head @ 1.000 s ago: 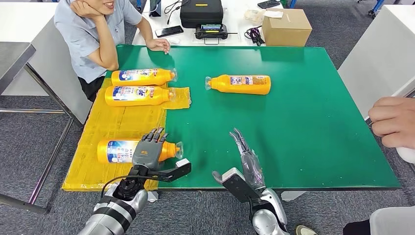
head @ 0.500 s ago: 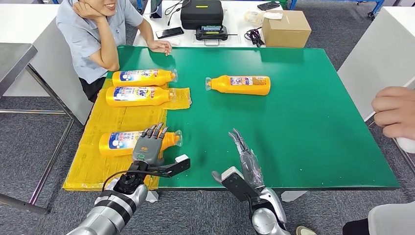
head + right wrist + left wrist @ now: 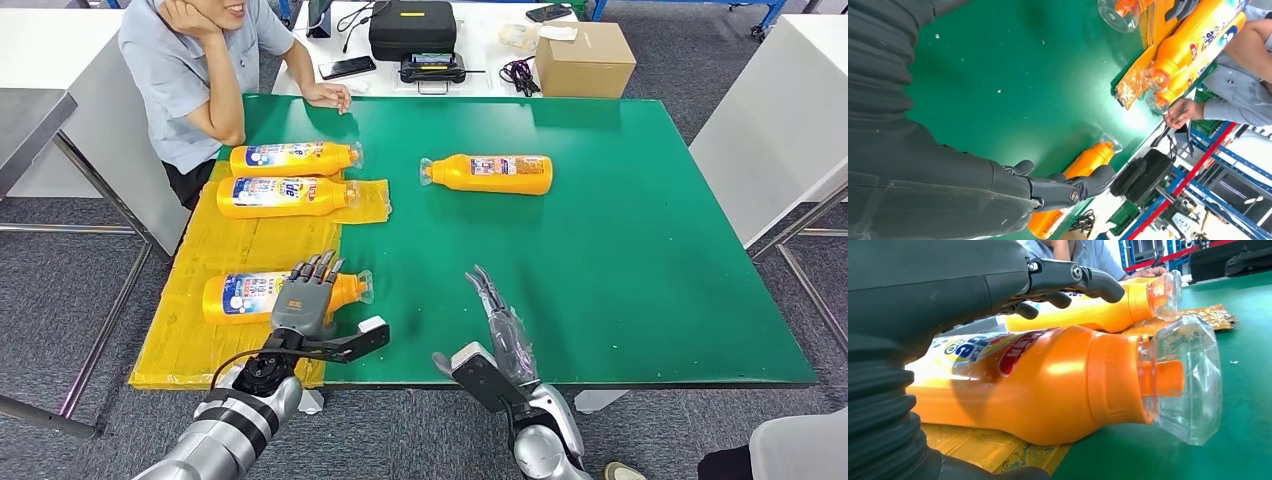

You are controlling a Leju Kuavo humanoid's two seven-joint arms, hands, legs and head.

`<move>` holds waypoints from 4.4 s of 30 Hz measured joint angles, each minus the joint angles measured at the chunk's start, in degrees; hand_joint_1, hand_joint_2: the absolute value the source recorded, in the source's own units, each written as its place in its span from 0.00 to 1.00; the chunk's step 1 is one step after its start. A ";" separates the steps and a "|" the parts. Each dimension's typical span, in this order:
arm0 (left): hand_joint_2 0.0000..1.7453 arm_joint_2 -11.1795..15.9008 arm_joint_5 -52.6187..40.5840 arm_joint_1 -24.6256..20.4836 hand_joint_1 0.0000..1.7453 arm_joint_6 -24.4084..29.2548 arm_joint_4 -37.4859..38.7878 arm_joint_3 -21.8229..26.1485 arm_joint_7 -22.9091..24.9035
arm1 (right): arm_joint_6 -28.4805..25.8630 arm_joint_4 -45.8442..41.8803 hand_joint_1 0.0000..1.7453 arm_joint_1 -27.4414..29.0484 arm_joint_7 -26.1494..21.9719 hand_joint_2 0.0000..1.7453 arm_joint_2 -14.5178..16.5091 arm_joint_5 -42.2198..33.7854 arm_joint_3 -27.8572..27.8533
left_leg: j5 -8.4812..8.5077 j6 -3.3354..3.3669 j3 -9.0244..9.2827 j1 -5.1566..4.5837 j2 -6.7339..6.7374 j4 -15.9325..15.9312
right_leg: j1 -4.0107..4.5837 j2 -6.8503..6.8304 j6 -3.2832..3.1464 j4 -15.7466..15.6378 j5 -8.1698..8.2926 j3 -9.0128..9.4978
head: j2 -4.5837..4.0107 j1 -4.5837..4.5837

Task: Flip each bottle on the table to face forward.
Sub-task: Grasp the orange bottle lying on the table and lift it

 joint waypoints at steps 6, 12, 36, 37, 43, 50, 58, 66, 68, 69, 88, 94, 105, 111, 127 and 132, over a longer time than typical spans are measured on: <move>1.00 -0.61 2.97 1.99 0.00 3.69 -1.90 -0.48 -3.87 | 0.52 0.31 0.00 0.08 -0.85 1.00 0.02 -2.00 -0.13 | 0.00 0.00 -0.07 -0.01 0.01 0.00 | 0.00 0.01 0.00 0.00 0.00 -0.09 | 0.00 0.00; 1.00 -1.57 9.50 6.08 0.00 7.94 -8.27 -1.96 -10.27 | 4.61 0.33 0.00 0.48 -3.24 1.00 0.49 -11.21 -1.87 | -0.01 0.00 -0.21 -0.01 0.01 0.00 | 0.00 0.01 0.00 0.00 0.00 -0.21 | 0.00 -0.01; 1.00 -5.82 39.44 19.40 0.00 10.85 -33.53 -7.66 -32.14 | -23.85 -9.04 0.00 4.42 -5.33 1.00 1.17 3.57 -5.74 | -0.03 0.00 -0.27 -0.02 0.03 0.00 | 0.00 0.01 0.00 -0.02 0.00 -0.30 | 0.00 -0.02; 1.00 -5.82 39.50 19.42 0.00 10.85 -33.64 -7.82 -32.18 | -23.88 -9.04 0.00 4.42 -5.33 1.00 1.08 3.58 -5.74 | -0.03 0.00 -0.28 -0.01 0.03 0.00 | 0.00 0.01 0.00 -0.02 0.00 -0.30 | 0.00 -0.01; 1.00 -5.82 47.50 19.84 0.00 10.02 -34.10 -8.59 -33.76 | -26.39 -8.91 0.00 4.42 0.13 1.00 -0.66 13.87 -5.93 | -0.04 0.00 -0.29 -0.02 0.02 0.00 | -0.01 0.00 0.01 -0.03 -0.01 -0.32 | 0.00 -0.02; 1.00 -5.14 62.54 20.54 0.00 5.45 -34.35 -11.50 -35.24 | -26.35 -5.47 0.00 3.93 9.95 1.00 -7.07 31.07 -8.73 | -0.05 0.03 -0.33 -0.10 0.00 0.01 | -0.07 -0.01 0.02 -0.04 0.00 -0.30 | 0.00 -0.01; 1.00 -4.61 63.40 20.58 0.00 5.52 -34.35 -13.56 -35.35 | -25.20 -1.49 0.00 2.34 11.63 1.00 -11.27 34.30 -9.67 | -0.04 0.02 -0.31 -0.07 0.02 0.01 | -0.04 -0.01 0.03 -0.03 0.01 -0.31 | 0.00 -0.03; 1.00 -4.37 63.46 20.58 0.00 5.52 -34.35 -14.17 -35.37 | -25.12 -0.03 0.00 2.01 11.74 1.00 -12.10 34.46 -9.88 | -0.04 0.02 -0.32 -0.07 0.01 0.01 | -0.04 -0.01 0.02 -0.03 0.00 -0.31 | 0.00 -0.02; 1.00 -4.35 63.72 20.58 0.00 5.52 -34.36 -14.17 -35.36 | -24.52 0.25 0.00 1.90 12.53 1.00 -12.19 35.15 -9.87 | -0.04 0.02 -0.32 -0.08 0.01 0.01 | -0.05 -0.01 0.03 -0.03 0.00 -0.31 | 0.00 -0.02; 1.00 -4.34 63.96 20.58 0.00 5.52 -34.40 -14.18 -35.35 | -23.98 0.45 0.00 1.77 13.22 1.00 -12.31 35.80 -9.86 | -0.04 0.03 -0.32 -0.08 0.01 0.01 | -0.05 -0.01 0.03 -0.03 0.00 -0.31 | 0.00 -0.03; 1.00 -4.34 67.02 19.56 0.00 2.44 -36.12 -16.03 -34.52 | -15.10 18.64 0.00 -9.35 14.21 1.00 -16.11 35.63 -8.95 | -0.02 0.03 -0.31 -0.08 0.05 0.01 | -0.04 0.01 0.05 -0.03 0.04 -0.30 | 0.00 -0.03; 1.00 -4.36 69.15 17.67 0.00 1.55 -34.94 -18.27 -34.58 | -14.77 27.76 0.00 -15.47 13.61 1.00 -13.61 35.29 -5.92 | 0.00 0.02 -0.29 -0.06 0.05 0.01 | -0.03 0.01 0.06 -0.01 0.05 -0.29 | 0.00 -0.03; 1.00 -4.35 68.98 16.91 0.00 2.15 -34.07 -19.81 -34.52 | -13.92 28.24 0.00 -16.20 13.18 1.00 -11.18 33.11 -0.90 | 0.00 0.03 -0.28 -0.07 0.04 0.01 | -0.03 0.01 0.06 -0.02 0.05 -0.29 | 0.00 -0.03; 1.00 -4.33 68.78 16.88 0.00 2.00 -34.02 -20.20 -34.13 | -12.32 26.06 0.00 -15.39 13.69 1.00 -10.94 31.18 1.36 | 0.00 0.03 -0.29 -0.07 0.04 0.01 | -0.04 0.01 0.06 -0.02 0.05 -0.29 | 0.00 -0.03; 1.00 -4.31 68.59 16.85 0.00 1.43 -34.02 -20.29 -33.65 | -12.09 26.82 0.00 -16.28 16.17 1.00 -11.09 29.23 1.68 | 0.00 0.03 -0.30 -0.07 0.03 0.01 | -0.04 0.01 0.06 -0.02 0.05 -0.29 | 0.00 -0.02; 1.00 -4.17 68.11 16.86 0.00 1.45 -34.02 -20.29 -33.17 | -13.23 27.09 0.00 -16.61 18.88 1.00 -11.08 32.06 1.64 | 0.00 0.03 -0.30 -0.07 0.03 0.01 | -0.04 0.00 0.06 -0.02 0.05 -0.29 | 0.00 -0.02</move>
